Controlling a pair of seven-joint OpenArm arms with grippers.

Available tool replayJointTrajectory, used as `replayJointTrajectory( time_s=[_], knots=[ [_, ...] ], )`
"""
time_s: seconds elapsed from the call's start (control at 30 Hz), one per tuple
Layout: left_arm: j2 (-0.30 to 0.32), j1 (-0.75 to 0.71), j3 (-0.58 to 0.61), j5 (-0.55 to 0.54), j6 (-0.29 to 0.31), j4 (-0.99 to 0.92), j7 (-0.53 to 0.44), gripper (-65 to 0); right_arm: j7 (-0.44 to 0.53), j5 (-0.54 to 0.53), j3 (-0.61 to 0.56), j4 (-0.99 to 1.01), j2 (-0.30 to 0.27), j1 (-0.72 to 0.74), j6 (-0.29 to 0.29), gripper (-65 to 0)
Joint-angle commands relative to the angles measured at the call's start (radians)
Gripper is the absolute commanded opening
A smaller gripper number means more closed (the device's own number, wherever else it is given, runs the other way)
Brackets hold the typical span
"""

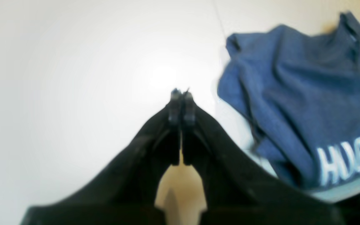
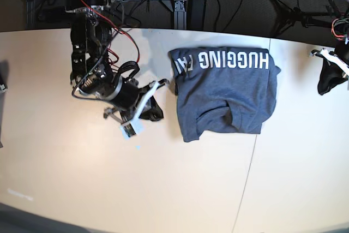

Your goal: Fold the T-shirt properly

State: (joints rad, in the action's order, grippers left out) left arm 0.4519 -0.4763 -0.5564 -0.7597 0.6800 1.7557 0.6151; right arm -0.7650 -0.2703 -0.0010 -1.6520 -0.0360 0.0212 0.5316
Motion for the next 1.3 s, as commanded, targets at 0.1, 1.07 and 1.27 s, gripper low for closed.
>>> replayJointTrajectory(
  time_s=[0.1, 1.07, 1.27],
  knots=[
    [0.016, -0.130, -0.035, -0.025, 0.018, 0.077, -0.013, -65.0, 0.016, -0.060, 0.125, -0.068, -0.002, -0.167, 0.000, -65.0],
    [-0.023, -0.321, 0.178, 0.375, -0.267, -0.332, -0.224, -65.0, -0.020, 0.002, 0.251, -0.075, -0.002, -0.924, -0.016, -65.0],
    [0.042, -0.102, 0.551, 0.487, -0.445, -0.815, -0.330, -65.0, 0.025, 0.108, 0.251, 0.340, 0.000, -0.764, -0.121, -65.0]
  ],
)
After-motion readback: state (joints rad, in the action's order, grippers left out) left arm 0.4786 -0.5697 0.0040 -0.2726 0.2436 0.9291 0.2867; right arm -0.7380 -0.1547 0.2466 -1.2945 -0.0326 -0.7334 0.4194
